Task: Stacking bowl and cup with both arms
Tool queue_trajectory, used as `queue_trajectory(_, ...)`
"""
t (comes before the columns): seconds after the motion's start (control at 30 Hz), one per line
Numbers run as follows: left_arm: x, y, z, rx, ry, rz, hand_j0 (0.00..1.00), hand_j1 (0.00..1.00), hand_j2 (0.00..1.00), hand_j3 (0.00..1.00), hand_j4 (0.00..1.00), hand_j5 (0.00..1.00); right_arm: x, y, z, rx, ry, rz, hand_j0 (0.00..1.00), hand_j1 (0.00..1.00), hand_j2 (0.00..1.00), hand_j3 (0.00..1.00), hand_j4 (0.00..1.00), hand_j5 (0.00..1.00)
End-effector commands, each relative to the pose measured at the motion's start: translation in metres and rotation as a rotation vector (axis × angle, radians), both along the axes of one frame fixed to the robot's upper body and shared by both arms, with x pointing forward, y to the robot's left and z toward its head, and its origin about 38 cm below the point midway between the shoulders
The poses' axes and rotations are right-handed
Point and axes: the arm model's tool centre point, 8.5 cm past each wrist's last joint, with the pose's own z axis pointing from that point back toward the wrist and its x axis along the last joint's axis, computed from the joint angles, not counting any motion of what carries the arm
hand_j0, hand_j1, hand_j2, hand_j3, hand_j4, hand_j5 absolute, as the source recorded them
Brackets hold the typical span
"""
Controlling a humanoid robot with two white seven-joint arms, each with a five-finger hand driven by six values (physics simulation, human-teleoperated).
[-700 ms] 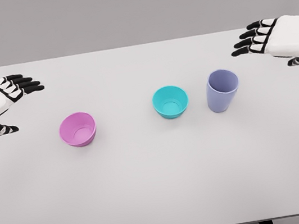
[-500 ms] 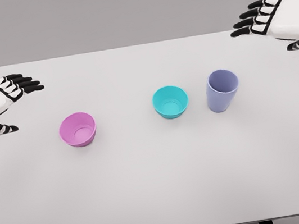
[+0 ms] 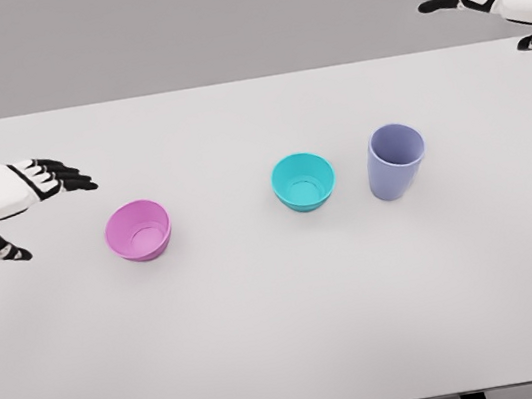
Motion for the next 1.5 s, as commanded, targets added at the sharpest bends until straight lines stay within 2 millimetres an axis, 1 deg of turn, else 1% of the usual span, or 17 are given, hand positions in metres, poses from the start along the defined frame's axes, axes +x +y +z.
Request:
queue_trajectory(0.0, -0.007, -0.028, 0.002, -0.081, 0.028, -0.082, 1.0, 1.0, 1.0, 1.0, 1.0, 1.0, 0.001, 0.001, -0.003, 0.007, 0.009, 0.003, 1.0, 1.0, 1.0, 1.0, 1.0, 1.0)
queue_trajectory(0.07, -0.01, -0.036, 0.004, -0.107, 0.028, -0.106, 1.0, 1.0, 1.0, 1.0, 1.0, 1.0, 0.0, 0.0, -0.006, 0.001, 0.019, 0.0, 1.0, 1.0, 1.0, 1.0, 1.0, 1.0)
queue_trajectory(0.1, -0.006, -0.043, 0.002, -0.128, 0.051, -0.053, 1.0, 1.0, 1.0, 1.0, 1.0, 1.0, 0.0, -0.001, -0.006, -0.004, 0.022, -0.004, 1.0, 1.0, 1.0, 1.0, 1.0, 1.0)
queue_trajectory(0.13, -0.003, -0.044, 0.001, -0.133, 0.059, -0.031, 1.0, 1.0, 1.0, 1.0, 1.0, 1.0, 0.0, -0.001, -0.005, -0.004, 0.021, -0.004, 1.0, 1.0, 1.0, 1.0, 1.0, 1.0)
queue_trajectory(0.17, 0.0, -0.048, 0.005, -0.138, 0.058, -0.009, 1.0, 1.0, 1.0, 1.0, 1.0, 1.0, 0.0, -0.001, -0.005, -0.002, 0.019, -0.002, 1.0, 1.0, 1.0, 1.0, 1.0, 1.0)
queue_trajectory(0.27, 0.004, -0.048, 0.016, -0.122, 0.028, 0.003, 1.0, 1.0, 1.0, 1.0, 1.0, 1.0, 0.002, 0.002, -0.005, 0.009, 0.014, 0.004, 1.0, 1.0, 1.0, 1.0, 1.0, 1.0)
queue_trajectory(0.37, 0.018, -0.052, 0.005, -0.092, 0.125, 0.183, 1.0, 1.0, 1.0, 1.0, 1.0, 1.0, 0.002, 0.001, -0.004, 0.008, 0.014, 0.002, 1.0, 1.0, 1.0, 1.0, 1.0, 1.0)
queue_trajectory(0.47, 0.029, -0.067, 0.005, -0.048, 0.16, 0.223, 1.0, 1.0, 1.0, 1.0, 1.0, 1.0, 0.002, 0.002, -0.005, 0.009, 0.015, 0.003, 1.0, 1.0, 1.0, 1.0, 1.0, 1.0)
queue_trajectory(0.5, 0.031, -0.069, 0.002, -0.035, 0.175, 0.244, 1.0, 1.0, 1.0, 1.0, 1.0, 1.0, 0.002, 0.001, -0.003, 0.006, 0.012, 0.0, 1.0, 1.0, 1.0, 1.0, 1.0, 1.0)
queue_trajectory(0.53, 0.031, -0.071, -0.002, -0.026, 0.189, 0.255, 1.0, 1.0, 1.0, 1.0, 1.0, 1.0, 0.001, 0.001, -0.007, 0.001, 0.022, 0.002, 1.0, 1.0, 1.0, 1.0, 1.0, 1.0)
queue_trajectory(0.57, 0.03, -0.072, -0.007, -0.014, 0.198, 0.251, 1.0, 1.0, 1.0, 1.0, 1.0, 1.0, 0.004, 0.007, -0.019, -0.005, 0.056, 0.017, 1.0, 1.0, 1.0, 1.0, 1.0, 1.0)
queue_trajectory(0.7, 0.032, -0.083, -0.018, 0.073, 0.209, 0.246, 1.0, 1.0, 1.0, 1.0, 1.0, 1.0, 0.006, 0.011, -0.038, -0.015, 0.111, 0.027, 1.0, 1.0, 1.0, 1.0, 1.0, 1.0)
queue_trajectory(0.77, 0.031, -0.089, -0.023, 0.088, 0.214, 0.227, 1.0, 1.0, 1.0, 1.0, 1.0, 1.0, 0.006, 0.012, -0.041, -0.017, 0.12, 0.027, 1.0, 1.0, 1.0, 1.0, 1.0, 1.0)
queue_trajectory(0.9, 0.03, -0.094, -0.027, 0.101, 0.208, 0.208, 1.0, 1.0, 1.0, 1.0, 1.0, 1.0, 0.008, 0.018, -0.047, -0.004, 0.132, 0.043, 1.0, 1.0, 1.0, 1.0, 1.0, 1.0)
queue_trajectory(1.03, 0.028, -0.096, -0.033, 0.109, 0.222, 0.201, 1.0, 1.0, 1.0, 1.0, 1.0, 1.0, 0.008, 0.019, -0.048, -0.003, 0.133, 0.045, 1.0, 1.0, 1.0, 1.0, 1.0, 1.0)
queue_trajectory(1.13, 0.027, -0.101, -0.038, 0.126, 0.216, 0.191, 1.0, 1.0, 1.0, 1.0, 1.0, 1.0, 0.008, 0.02, -0.047, -0.001, 0.13, 0.046, 1.0, 1.0, 1.0, 1.0, 1.0, 1.0)
queue_trajectory(1.47, 0.029, -0.113, -0.048, 0.145, 0.213, 0.179, 1.0, 1.0, 1.0, 1.0, 1.0, 1.0, 0.008, 0.019, -0.044, 0.0, 0.122, 0.046, 1.0, 1.0, 1.0, 1.0, 1.0, 1.0)
